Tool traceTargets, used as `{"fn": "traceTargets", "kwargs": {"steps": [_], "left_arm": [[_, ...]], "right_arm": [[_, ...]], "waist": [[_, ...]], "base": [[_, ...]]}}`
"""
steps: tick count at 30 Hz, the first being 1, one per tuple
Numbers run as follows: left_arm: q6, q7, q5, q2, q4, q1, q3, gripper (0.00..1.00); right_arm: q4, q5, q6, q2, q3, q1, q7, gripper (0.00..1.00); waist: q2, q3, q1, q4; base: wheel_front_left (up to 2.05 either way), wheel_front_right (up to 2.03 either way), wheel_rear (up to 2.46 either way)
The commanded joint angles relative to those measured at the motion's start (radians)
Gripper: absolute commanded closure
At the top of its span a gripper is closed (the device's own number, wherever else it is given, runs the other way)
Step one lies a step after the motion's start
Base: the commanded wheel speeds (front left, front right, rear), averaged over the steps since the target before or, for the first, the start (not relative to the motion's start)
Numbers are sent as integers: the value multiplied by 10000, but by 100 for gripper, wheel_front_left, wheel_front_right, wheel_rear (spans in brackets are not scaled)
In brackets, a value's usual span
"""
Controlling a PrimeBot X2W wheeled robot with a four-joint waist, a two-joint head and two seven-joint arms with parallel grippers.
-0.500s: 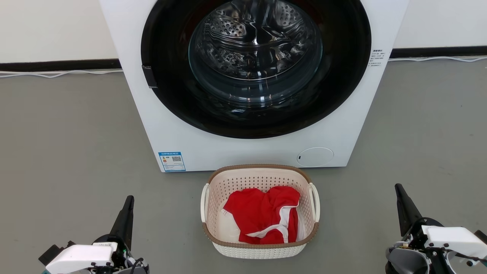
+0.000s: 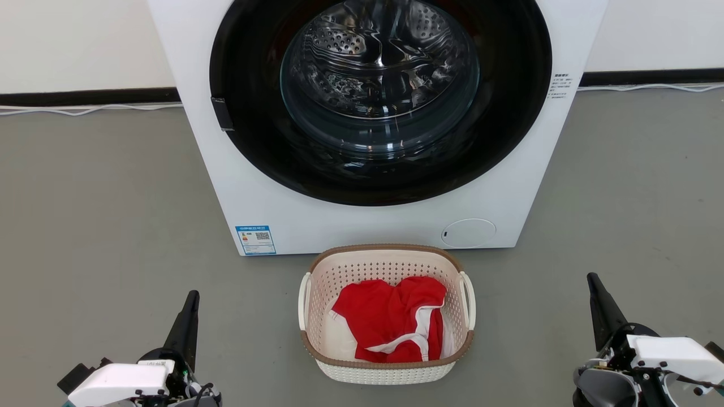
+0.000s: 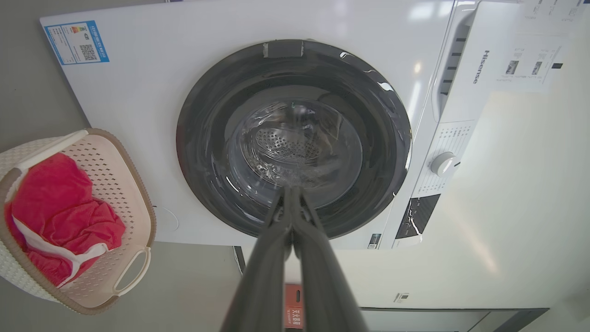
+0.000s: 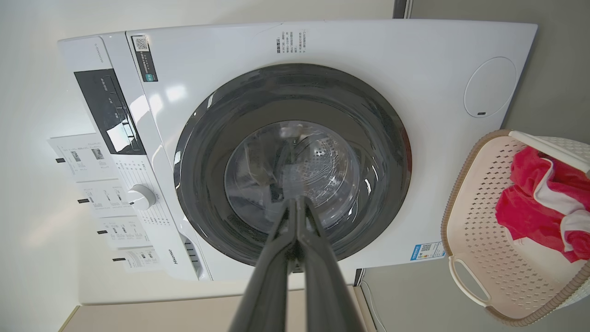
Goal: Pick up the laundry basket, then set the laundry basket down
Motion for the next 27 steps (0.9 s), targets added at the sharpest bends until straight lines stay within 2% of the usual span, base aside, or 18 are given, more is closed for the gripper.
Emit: {"fn": "traceTargets", "kwargs": {"steps": [1, 27], "left_arm": [[-67, 29, 9, 135, -287, -557, 243, 100], [-67, 29, 9, 135, -287, -557, 243, 100]], "right_arm": [[-313, 68, 71, -35, 190, -233, 62, 100], [-313, 68, 71, -35, 190, -233, 62, 100]], "waist": [[0, 0, 0, 0], [0, 0, 0, 0]], "base": [[0, 0, 0], [0, 0, 0]]}}
